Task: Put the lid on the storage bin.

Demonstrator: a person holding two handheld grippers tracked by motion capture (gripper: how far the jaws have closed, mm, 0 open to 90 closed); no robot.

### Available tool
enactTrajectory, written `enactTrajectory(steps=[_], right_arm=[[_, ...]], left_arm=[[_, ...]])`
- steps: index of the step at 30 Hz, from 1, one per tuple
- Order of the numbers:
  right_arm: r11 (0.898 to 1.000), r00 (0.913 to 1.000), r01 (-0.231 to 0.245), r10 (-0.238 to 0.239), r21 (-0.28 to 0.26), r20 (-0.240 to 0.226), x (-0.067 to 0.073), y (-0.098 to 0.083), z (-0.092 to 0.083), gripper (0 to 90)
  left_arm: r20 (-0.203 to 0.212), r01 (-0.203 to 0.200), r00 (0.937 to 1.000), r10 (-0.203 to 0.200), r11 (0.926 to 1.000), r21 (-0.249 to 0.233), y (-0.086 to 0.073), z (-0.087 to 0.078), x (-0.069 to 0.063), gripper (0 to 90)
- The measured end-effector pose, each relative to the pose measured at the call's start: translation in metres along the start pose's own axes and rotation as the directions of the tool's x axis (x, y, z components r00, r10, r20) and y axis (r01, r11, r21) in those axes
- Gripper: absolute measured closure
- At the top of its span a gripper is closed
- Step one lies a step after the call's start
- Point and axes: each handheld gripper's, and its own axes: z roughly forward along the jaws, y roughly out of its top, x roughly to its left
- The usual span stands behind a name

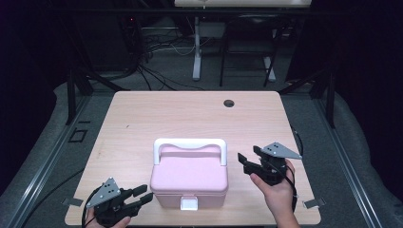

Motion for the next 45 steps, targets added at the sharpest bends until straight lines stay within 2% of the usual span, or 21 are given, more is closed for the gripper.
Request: enactTrajectory(steps=[8,10,13,14,22,35,45], right_arm=[[1.0,1.0,0.003,-0.003,-0.004,0.002,0.0,0.0,-0.001,36.3],[1.0,1.0,0.005,-0.005,-0.007,0.004,-0.001,0.0,-0.001,36.3],[1.0,1.0,0.003,-0.003,-0.012,0.004,-0.001,0.0,-0.001,36.6],[1.0,1.0,0.003,-0.002,-0.012,0.005,-0.001,0.0,-0.001,36.6],[1.0,1.0,0.008,-0.008,-0.01,0.004,-0.001,0.0,-0.001,36.7],[1.0,0.9999,0.014,-0.014,0.0,0.008,0.0,-0.003,0.002,36.6],[1.0,0.9997,0.018,-0.018,-0.003,0.016,0.0,-0.006,0.004,36.7]], left_arm=[[-0.004,0.009,1.0,-0.009,0.9999,0.012,-0.003,-0.001,0.001,61.2],[-0.009,0.013,0.9999,-0.013,0.9999,-0.007,-0.004,-0.001,0.002,61.1],[-0.012,0.009,0.9999,-0.009,0.9999,-0.007,-0.003,-0.003,0.005,61.0],[-0.018,0.023,0.9996,-0.023,0.9997,-0.011,-0.003,-0.003,0.005,60.9],[-0.049,0.045,0.9977,-0.045,0.9988,-0.019,-0.004,-0.004,0.016,60.0],[-0.104,0.093,0.9899,-0.096,0.9949,-0.038,-0.012,-0.001,0.034,57.9],[-0.144,0.093,0.9848,-0.097,0.9951,-0.031,-0.019,0.002,0.042,56.1]])
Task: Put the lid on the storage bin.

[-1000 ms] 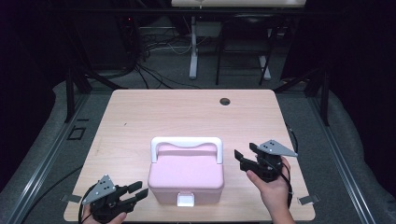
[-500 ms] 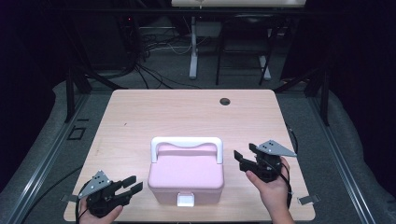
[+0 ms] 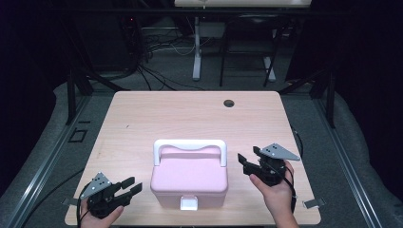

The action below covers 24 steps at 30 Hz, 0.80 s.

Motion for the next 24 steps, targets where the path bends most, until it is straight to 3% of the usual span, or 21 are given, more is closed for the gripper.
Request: enactTrajectory(steps=[11,19,24], right_arm=[[0.999,0.9999,-0.014,0.014,-0.032,0.005,0.001,-0.001,0.001,34.3],[1.0,0.9999,-0.01,0.01,0.0,0.003,0.001,-0.005,0.006,34.4],[0.998,0.9984,-0.053,0.053,0.014,-0.018,-0.001,-0.006,0.007,35.5]], left_arm=[[-0.011,0.004,0.9999,-0.003,0.9998,0.019,-0.007,0.007,0.006,54.8],[-0.018,0.011,0.9998,-0.011,0.9997,0.021,-0.01,0.01,0.008,54.2],[-0.023,0.015,0.9996,-0.014,0.9995,0.029,-0.011,0.012,0.008,52.4]])
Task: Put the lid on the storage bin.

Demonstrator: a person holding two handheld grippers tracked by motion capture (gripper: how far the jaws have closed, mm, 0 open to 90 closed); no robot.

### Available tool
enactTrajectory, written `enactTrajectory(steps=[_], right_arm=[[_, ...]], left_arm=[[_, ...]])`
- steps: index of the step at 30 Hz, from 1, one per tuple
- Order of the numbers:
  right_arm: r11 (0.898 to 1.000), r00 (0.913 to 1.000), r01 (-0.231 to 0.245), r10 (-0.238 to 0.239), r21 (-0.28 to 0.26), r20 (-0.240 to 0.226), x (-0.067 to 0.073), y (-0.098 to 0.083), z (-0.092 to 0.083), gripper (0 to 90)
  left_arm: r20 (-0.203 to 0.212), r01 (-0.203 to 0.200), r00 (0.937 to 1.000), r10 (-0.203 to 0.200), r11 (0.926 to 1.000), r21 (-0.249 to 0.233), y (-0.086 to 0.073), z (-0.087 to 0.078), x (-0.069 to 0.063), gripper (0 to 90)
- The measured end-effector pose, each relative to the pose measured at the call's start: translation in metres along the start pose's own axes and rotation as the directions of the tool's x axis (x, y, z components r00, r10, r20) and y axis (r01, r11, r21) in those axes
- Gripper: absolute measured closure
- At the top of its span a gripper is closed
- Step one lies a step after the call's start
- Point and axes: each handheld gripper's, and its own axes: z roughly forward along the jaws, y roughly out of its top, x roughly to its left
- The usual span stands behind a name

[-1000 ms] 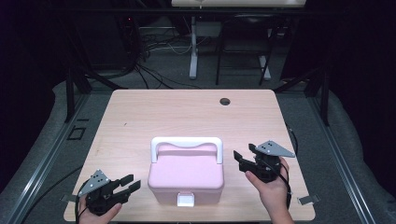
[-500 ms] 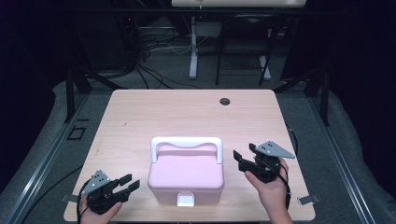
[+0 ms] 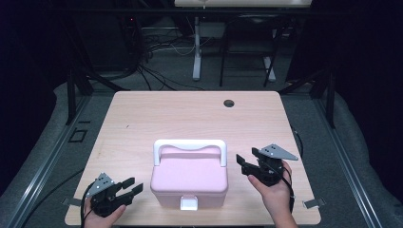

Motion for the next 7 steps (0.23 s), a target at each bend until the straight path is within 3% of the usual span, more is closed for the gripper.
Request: enactTrajectory(steps=[7], right_arm=[[0.999,0.9991,-0.038,0.038,0.008,-0.021,-0.0034,0.0004,-0.0016,33.0]], left_arm=[[0.005,-0.007,1.0,0.007,0.9999,-0.009,0.0007,0.0001,-0.0008,52.1]])
